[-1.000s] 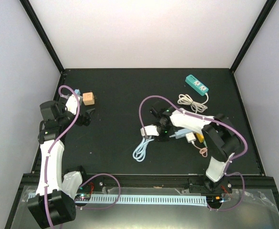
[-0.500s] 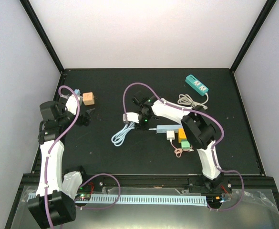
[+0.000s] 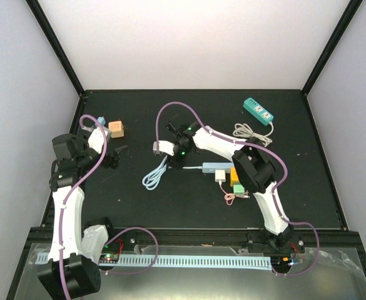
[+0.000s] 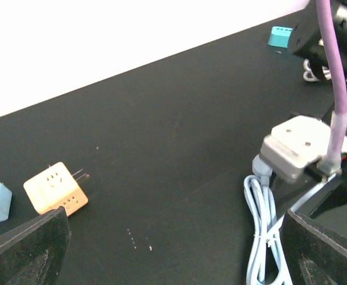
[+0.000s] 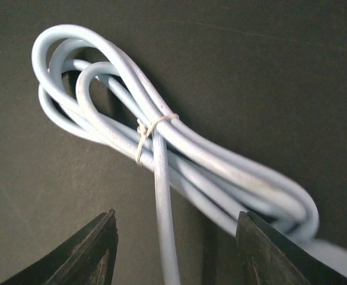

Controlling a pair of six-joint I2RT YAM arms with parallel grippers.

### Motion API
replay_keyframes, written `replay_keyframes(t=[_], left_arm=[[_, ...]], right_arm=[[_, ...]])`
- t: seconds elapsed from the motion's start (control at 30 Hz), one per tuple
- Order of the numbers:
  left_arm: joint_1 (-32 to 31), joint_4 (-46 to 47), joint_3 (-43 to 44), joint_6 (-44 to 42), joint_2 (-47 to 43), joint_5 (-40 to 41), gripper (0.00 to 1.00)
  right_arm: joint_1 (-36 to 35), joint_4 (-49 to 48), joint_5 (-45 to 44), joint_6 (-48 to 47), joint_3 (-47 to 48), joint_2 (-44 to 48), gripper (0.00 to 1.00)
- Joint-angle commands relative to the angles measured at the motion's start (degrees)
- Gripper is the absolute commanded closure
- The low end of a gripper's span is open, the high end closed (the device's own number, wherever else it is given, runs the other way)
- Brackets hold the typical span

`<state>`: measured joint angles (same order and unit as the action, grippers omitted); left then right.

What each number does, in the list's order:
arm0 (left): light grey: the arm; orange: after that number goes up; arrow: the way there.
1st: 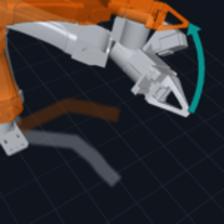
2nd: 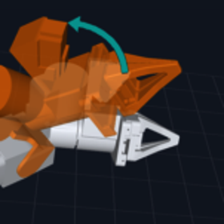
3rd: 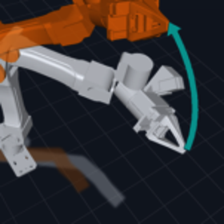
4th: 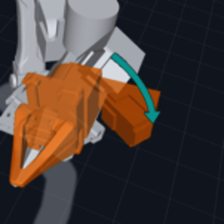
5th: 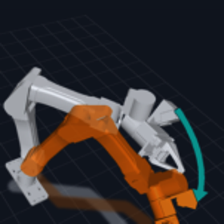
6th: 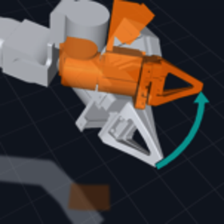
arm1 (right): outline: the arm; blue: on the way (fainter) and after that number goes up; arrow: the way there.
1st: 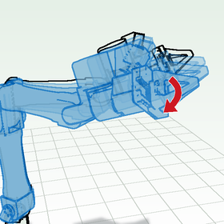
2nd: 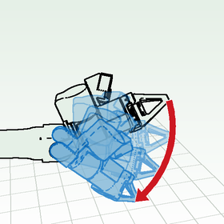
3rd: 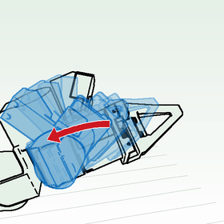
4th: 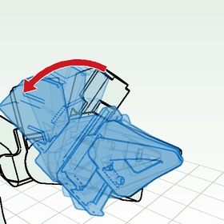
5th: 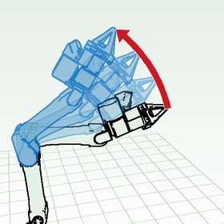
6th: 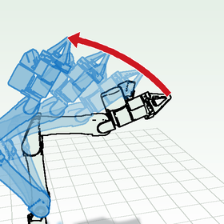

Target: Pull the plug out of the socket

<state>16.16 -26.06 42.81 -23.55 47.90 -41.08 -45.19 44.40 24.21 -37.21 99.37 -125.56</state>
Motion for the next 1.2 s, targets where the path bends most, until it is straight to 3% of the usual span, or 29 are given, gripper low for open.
replay_keyframes(t=[0.0, 0.33, 0.53, 0.9, 1.17], left_arm=[[0.3, -2.3, 0.4, -4.3, -1.8, -4.8, 0.01], [-0.3, -6.9, 0.3, -10.6, -1.6, -6.2, 0.01], [-0.4, -7.5, 1.2, -11.1, -0.2, -6.9, 0.01], [-0.5, -5.4, 0.1, -8.0, 0.3, -8.5, 0.01], [-0.6, -5.3, 0.0, -7.6, 0.4, -8.4, 0.01]], right_arm=[[2.8, 3.5, 1.2, -1.2, -1.4, 8.2, 0.39], [18.1, 15.1, -0.1, -10.3, -12.0, 18.1, 0.39], [23.9, 15.8, -5.1, -16.9, -20.5, 22.5, 0.42], [25.8, 11.3, -10.8, -20.1, -28.6, 26.9, 0.52], [25.4, 6.1, -11.7, -18.6, -30.4, 28.2, 0.53]])
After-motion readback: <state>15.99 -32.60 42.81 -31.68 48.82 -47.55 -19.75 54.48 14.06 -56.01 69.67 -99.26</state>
